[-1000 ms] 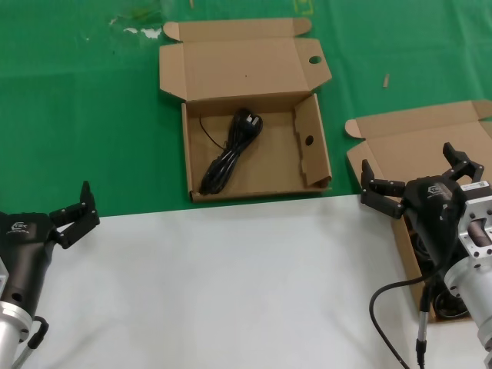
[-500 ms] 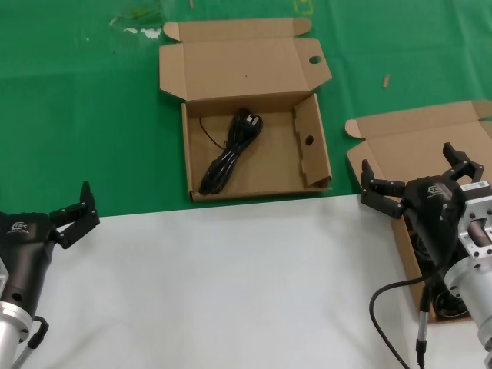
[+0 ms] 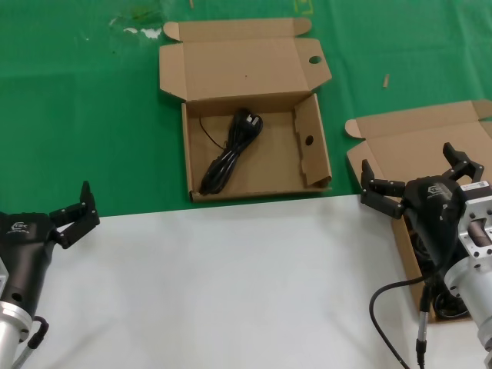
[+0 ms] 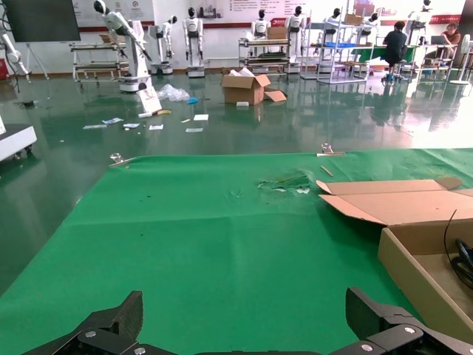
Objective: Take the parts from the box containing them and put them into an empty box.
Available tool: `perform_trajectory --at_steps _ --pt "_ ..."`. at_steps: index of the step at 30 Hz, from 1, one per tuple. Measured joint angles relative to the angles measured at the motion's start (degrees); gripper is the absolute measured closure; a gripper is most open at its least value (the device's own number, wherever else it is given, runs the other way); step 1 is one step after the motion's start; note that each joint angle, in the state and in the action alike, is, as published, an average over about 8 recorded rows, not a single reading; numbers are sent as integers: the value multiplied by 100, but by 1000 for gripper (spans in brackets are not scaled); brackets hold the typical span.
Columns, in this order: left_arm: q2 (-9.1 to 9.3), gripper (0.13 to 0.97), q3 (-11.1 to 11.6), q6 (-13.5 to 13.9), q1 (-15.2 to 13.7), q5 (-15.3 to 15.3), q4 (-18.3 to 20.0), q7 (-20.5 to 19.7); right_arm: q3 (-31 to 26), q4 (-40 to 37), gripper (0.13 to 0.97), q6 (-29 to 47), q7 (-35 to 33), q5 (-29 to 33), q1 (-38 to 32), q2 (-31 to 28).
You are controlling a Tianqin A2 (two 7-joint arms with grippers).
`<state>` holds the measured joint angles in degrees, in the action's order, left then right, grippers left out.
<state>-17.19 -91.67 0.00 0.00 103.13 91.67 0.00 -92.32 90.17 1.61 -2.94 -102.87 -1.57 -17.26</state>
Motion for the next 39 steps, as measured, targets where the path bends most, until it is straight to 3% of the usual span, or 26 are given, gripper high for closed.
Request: perform_trajectory --at_steps 39 --pt "0 132 0 0 0 0 0 0 0 0 129 0 0 0 0 0"
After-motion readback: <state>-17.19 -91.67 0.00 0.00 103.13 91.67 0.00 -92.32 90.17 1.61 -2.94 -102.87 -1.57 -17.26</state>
